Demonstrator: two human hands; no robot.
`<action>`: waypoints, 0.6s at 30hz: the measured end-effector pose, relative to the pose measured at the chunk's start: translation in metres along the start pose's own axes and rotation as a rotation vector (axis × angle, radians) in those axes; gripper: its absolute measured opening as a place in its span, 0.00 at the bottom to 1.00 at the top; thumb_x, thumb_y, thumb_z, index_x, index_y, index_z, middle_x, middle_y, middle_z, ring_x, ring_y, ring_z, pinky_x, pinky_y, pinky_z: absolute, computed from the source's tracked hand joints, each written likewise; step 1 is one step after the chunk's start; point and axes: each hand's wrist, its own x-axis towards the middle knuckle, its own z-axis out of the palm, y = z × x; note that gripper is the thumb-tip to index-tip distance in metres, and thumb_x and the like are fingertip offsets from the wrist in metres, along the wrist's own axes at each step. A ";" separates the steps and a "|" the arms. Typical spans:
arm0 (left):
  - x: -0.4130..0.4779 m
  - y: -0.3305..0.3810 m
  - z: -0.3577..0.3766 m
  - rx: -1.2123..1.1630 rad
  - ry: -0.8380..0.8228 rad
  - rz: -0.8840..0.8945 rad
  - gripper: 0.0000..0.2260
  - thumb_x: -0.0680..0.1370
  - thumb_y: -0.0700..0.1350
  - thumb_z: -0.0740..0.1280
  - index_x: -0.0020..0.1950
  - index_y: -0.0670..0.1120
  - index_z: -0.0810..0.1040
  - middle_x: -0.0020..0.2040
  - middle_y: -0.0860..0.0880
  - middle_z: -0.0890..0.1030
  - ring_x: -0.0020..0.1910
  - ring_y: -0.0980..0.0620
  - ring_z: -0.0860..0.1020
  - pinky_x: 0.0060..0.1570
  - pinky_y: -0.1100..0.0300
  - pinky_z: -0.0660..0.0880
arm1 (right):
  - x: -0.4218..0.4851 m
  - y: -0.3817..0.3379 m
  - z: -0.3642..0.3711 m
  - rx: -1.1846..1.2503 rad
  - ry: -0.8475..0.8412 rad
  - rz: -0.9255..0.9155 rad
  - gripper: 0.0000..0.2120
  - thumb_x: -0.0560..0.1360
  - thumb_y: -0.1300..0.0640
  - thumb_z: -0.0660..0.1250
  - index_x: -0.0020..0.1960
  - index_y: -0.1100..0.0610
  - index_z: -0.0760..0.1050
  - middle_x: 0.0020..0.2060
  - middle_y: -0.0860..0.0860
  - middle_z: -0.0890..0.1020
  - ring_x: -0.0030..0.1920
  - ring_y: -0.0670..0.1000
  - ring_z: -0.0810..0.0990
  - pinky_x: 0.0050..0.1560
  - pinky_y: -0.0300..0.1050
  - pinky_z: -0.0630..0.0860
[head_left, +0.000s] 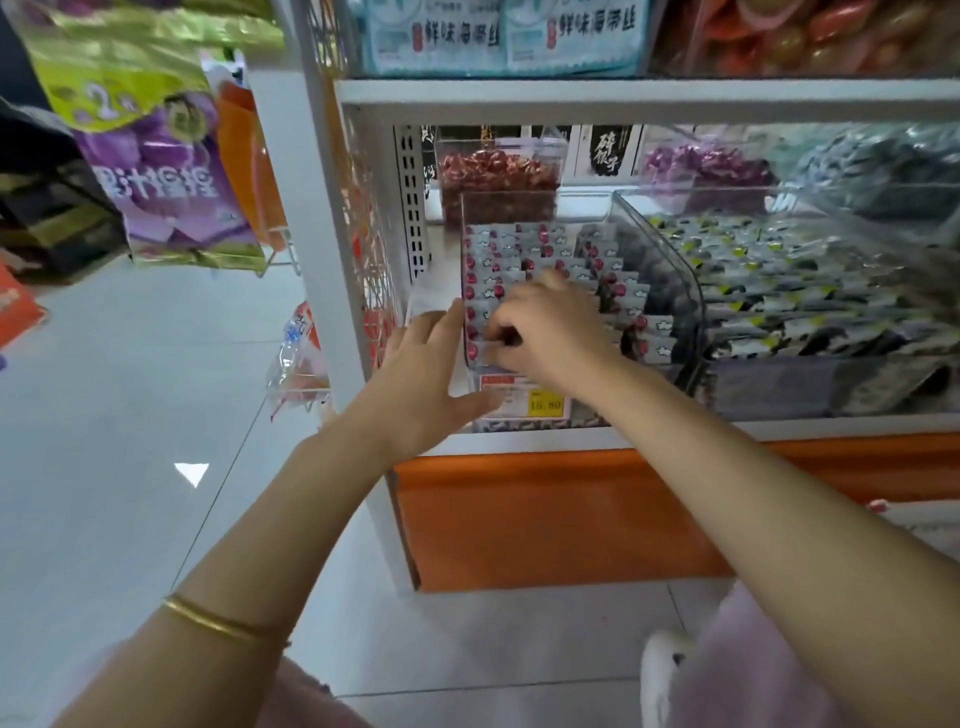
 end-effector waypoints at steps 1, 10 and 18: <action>0.001 -0.001 0.000 -0.009 0.015 0.005 0.41 0.73 0.56 0.68 0.77 0.47 0.48 0.75 0.46 0.57 0.73 0.43 0.54 0.70 0.49 0.56 | 0.001 0.001 0.001 0.026 -0.006 -0.002 0.12 0.70 0.44 0.70 0.48 0.50 0.81 0.48 0.47 0.80 0.48 0.47 0.63 0.45 0.46 0.60; 0.009 0.004 -0.015 -0.129 0.202 0.062 0.34 0.72 0.54 0.70 0.74 0.47 0.61 0.61 0.49 0.66 0.60 0.51 0.68 0.61 0.57 0.69 | 0.010 0.009 -0.031 0.741 0.229 0.081 0.03 0.72 0.56 0.71 0.41 0.55 0.79 0.35 0.41 0.77 0.35 0.38 0.74 0.38 0.29 0.69; 0.001 0.019 -0.020 -0.302 0.129 0.048 0.19 0.71 0.55 0.68 0.59 0.50 0.74 0.54 0.52 0.69 0.48 0.63 0.70 0.45 0.75 0.70 | -0.016 0.012 -0.060 1.329 0.283 0.299 0.06 0.74 0.61 0.68 0.38 0.57 0.78 0.32 0.49 0.82 0.33 0.47 0.80 0.30 0.38 0.77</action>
